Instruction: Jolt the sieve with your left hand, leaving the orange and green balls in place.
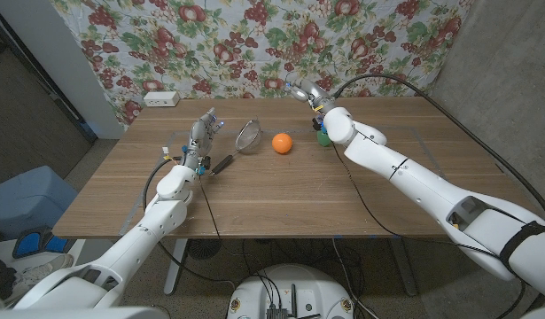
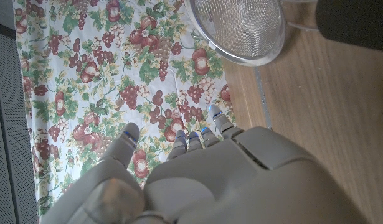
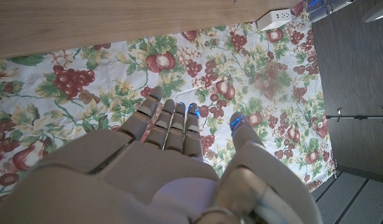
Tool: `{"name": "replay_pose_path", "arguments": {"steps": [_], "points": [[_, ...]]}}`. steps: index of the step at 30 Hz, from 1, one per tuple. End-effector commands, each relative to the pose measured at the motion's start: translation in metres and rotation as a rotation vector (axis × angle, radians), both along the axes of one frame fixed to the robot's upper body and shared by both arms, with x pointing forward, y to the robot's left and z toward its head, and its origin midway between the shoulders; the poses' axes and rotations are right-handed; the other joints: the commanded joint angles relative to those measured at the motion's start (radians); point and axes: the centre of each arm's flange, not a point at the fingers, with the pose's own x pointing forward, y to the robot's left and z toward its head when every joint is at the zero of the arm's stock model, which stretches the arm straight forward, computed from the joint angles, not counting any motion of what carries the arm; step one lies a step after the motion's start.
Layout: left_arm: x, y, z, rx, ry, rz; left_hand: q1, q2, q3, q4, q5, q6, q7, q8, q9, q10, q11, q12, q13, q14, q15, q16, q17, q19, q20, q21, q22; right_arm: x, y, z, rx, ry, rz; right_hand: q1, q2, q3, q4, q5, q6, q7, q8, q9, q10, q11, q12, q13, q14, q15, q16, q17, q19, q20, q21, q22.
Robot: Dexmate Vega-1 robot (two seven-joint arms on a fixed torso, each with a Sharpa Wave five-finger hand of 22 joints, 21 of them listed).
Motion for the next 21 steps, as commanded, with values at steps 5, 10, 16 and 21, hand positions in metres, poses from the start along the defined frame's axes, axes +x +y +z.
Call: {"name": "replay_pose_path", "arguments": {"steps": [5, 10, 16, 21], "points": [[-0.001, 0.0, -0.001, -0.004, -0.002, 0.004, -0.01, 0.034, 0.003, -0.009, 0.001, 0.002, -0.002, 0.003, 0.003, 0.004, 0.0, 0.003, 0.003, 0.003, 0.005, 0.008, 0.002, 0.005, -0.001, -0.006, 0.003, 0.004, 0.013, -0.003, -0.062, 0.024, -0.017, 0.007, -0.004, 0.002, -0.009, 0.005, 0.005, -0.003, -0.001, 0.006, 0.004, -0.006, -0.002, 0.002, 0.005, -0.001, 0.005, 0.004, 0.005, 0.001, 0.004, 0.006], [-0.001, 0.001, -0.001, -0.004, -0.002, 0.002, -0.01, 0.033, 0.003, -0.01, 0.001, 0.002, -0.002, 0.003, 0.003, 0.003, -0.001, 0.003, 0.003, 0.003, 0.004, 0.008, 0.001, 0.006, -0.001, -0.008, 0.004, 0.006, 0.018, -0.006, -0.072, 0.028, -0.026, 0.007, -0.006, 0.0, -0.009, 0.005, 0.005, -0.004, -0.001, 0.006, 0.004, -0.007, -0.003, 0.003, 0.006, -0.001, 0.004, 0.004, 0.006, 0.003, 0.003, 0.006], [-0.002, 0.002, -0.001, -0.002, -0.002, 0.001, -0.011, 0.033, 0.003, -0.011, 0.001, 0.002, -0.002, 0.003, 0.003, 0.004, -0.001, 0.003, 0.003, 0.003, 0.005, 0.007, 0.001, 0.007, -0.002, -0.011, 0.004, 0.009, 0.024, -0.008, -0.085, 0.031, -0.04, 0.007, -0.007, -0.002, -0.009, 0.004, 0.007, -0.006, -0.001, 0.006, 0.005, -0.009, -0.003, 0.003, 0.008, -0.002, 0.005, 0.004, 0.01, 0.005, 0.004, 0.006], [-0.003, 0.002, -0.001, -0.003, -0.005, 0.0, -0.011, 0.033, 0.003, -0.012, 0.001, 0.002, -0.001, 0.003, 0.003, 0.003, -0.001, 0.003, 0.003, 0.003, 0.004, 0.007, 0.001, 0.008, -0.002, -0.013, 0.004, 0.012, 0.028, -0.01, -0.094, 0.041, -0.043, 0.008, -0.008, -0.003, -0.01, 0.003, 0.01, -0.008, -0.001, 0.006, 0.009, -0.011, -0.002, 0.003, 0.009, -0.003, 0.005, 0.004, 0.014, 0.005, 0.004, 0.006]]}}
